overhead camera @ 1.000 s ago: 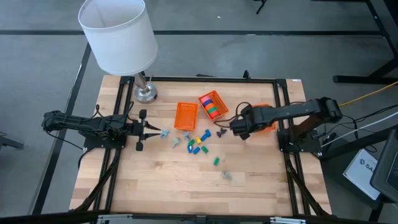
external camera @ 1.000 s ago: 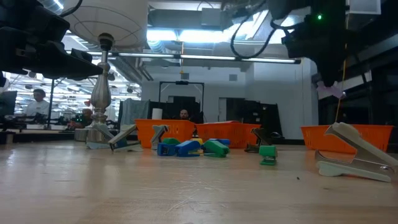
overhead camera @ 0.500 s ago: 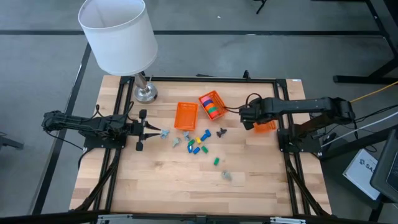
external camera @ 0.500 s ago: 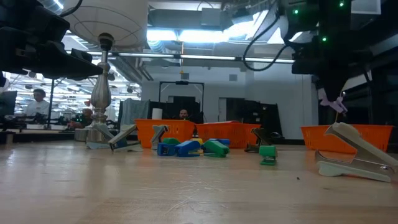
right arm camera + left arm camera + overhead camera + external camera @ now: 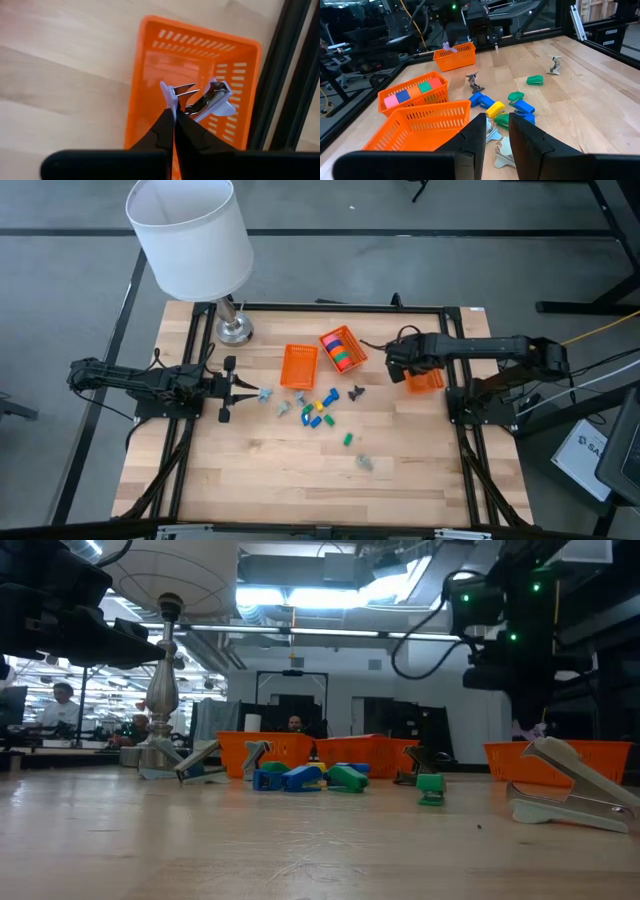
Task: Pick and place Stapler, Stapler remover, tape
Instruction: Put the violet staple remover into the right orange bin, then put the black staple remover into the right orange bin
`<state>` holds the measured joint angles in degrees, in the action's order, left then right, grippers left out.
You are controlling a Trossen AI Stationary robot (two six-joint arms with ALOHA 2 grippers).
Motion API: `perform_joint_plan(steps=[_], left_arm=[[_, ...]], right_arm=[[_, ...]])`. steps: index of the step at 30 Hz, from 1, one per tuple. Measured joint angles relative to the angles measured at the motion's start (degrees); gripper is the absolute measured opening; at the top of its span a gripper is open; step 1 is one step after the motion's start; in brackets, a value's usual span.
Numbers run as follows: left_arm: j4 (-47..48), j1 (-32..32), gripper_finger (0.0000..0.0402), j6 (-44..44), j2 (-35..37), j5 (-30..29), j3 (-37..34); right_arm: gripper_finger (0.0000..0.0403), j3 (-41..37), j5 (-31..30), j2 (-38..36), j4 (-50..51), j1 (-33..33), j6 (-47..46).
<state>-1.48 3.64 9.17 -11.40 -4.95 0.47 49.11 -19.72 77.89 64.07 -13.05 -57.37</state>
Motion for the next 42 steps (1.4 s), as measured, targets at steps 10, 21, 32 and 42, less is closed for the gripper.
perform_joint_plan(steps=[10,21,32,42], left_arm=[[0.0,0.0,0.0079,0.0,0.0,0.0,0.0],[0.0,0.0,0.0079,0.0,0.0,0.0,0.0],[0.0,0.0,0.0079,0.0,0.0,0.0,0.0],[0.0,0.0,0.0079,0.0,0.0,0.0,0.0]], right_arm=[[0.0019,-1.5,4.9,0.0,-0.2,-3.0,3.8],[0.0076,-1.5,4.9,0.0,-2.1,-3.0,3.9],[0.0079,0.8,6.4,0.1,-3.0,0.2,4.1],[0.0060,3.3,11.7,0.4,-7.8,5.2,9.5]])
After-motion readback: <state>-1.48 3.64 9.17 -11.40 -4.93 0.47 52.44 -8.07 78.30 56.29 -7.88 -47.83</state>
